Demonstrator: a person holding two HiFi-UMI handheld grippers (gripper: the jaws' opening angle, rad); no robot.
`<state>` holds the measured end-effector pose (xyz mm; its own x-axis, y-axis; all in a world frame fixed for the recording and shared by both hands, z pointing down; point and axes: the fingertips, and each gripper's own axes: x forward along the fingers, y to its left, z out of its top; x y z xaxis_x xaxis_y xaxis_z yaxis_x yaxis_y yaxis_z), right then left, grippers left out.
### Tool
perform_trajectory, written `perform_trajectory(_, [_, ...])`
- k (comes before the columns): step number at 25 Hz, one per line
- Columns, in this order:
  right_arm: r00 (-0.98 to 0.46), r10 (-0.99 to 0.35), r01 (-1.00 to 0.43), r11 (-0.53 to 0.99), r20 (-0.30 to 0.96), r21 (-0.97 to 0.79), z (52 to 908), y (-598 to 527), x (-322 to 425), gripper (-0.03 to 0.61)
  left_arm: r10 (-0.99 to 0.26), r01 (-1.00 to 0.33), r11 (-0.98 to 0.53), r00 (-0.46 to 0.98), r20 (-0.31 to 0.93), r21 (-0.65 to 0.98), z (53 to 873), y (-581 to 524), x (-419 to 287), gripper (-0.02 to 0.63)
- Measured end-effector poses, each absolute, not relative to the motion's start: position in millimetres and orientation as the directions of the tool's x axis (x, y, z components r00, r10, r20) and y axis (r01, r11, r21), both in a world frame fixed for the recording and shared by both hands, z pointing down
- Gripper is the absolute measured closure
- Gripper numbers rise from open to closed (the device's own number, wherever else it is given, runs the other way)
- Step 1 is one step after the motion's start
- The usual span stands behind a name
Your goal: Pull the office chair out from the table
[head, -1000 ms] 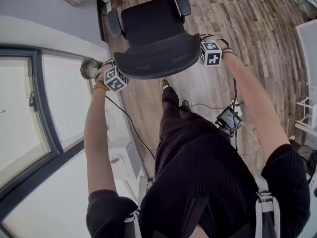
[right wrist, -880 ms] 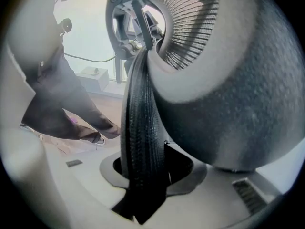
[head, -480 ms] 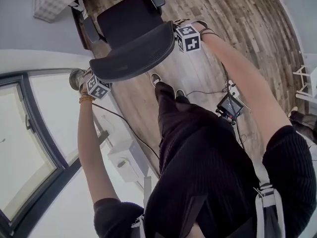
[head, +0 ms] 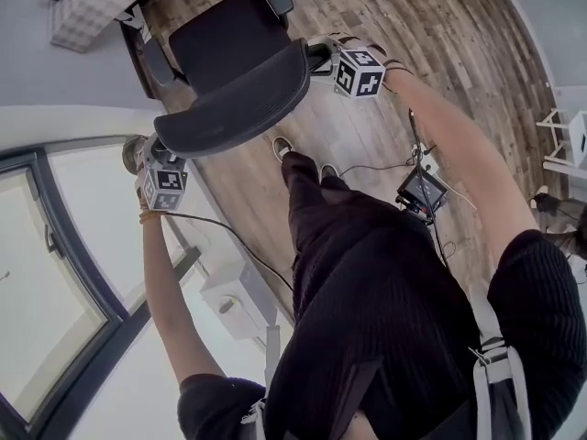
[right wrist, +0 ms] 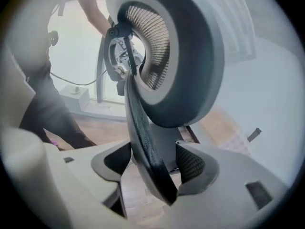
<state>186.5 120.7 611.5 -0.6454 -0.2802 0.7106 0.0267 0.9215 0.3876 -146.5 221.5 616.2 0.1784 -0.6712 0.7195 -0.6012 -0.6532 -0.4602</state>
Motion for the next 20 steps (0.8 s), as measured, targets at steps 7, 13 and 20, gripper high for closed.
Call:
perform_trajectory(7, [-0.735, -0.395, -0.178, 0.897, 0.551, 0.405, 564.1, 142.1, 193.0, 0.293, -0.823, -0.847, -0.395, 0.154, 0.547, -0.355, 572.2, 268.8, -141.2, 0.31])
perform_trajectory(13, [-0.759, -0.433, -0.26, 0.886, 0.485, 0.384, 552.6, 189.7, 195.6, 0.311, -0.882, -0.955, -0.244, 0.146, 0.448, -0.17, 578.9, 316.6, -90.6, 0.311])
perform_trajectory(20, [-0.784, -0.486, -0.444, 0.874, 0.387, 0.199, 552.4, 255.0, 188.6, 0.336, -0.893, -0.975, -0.222, 0.197, 0.405, -0.015, 589.3, 349.1, -4.3, 0.311])
